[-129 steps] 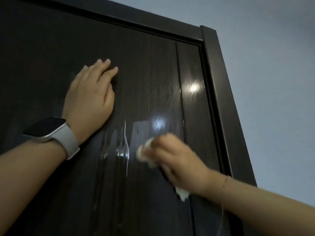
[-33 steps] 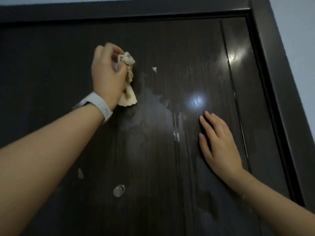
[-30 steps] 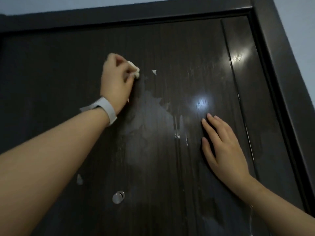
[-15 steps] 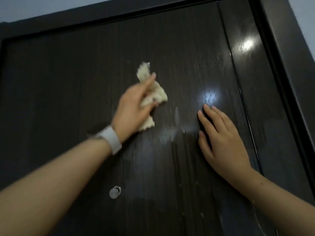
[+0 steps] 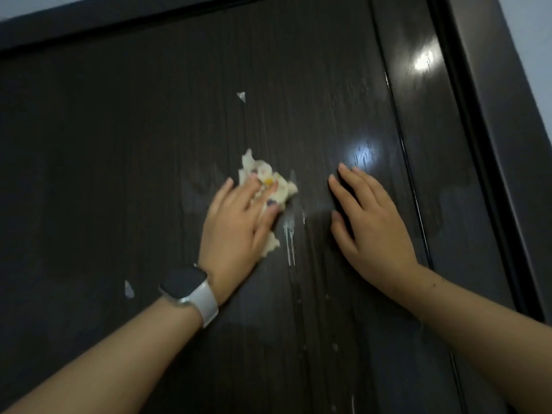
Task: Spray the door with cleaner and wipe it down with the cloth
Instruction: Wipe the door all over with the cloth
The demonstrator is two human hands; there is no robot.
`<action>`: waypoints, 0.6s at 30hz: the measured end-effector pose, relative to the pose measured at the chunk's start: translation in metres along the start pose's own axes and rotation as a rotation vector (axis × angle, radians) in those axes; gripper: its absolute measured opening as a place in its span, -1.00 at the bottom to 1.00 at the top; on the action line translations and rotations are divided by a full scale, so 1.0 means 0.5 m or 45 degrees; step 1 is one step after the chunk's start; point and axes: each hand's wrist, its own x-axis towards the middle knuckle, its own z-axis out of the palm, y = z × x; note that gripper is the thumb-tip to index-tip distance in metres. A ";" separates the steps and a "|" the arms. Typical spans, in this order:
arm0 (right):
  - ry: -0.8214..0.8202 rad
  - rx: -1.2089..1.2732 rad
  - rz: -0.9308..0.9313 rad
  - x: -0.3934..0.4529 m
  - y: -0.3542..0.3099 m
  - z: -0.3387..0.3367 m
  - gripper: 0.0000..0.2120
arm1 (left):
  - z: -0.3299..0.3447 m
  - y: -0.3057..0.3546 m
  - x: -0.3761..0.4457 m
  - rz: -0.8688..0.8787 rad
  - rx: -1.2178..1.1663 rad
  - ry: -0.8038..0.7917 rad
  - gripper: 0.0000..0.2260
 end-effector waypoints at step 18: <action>-0.357 -0.252 -0.256 -0.170 0.176 -0.119 -0.48 | 0.019 0.096 -0.036 -0.070 -0.258 0.072 -0.88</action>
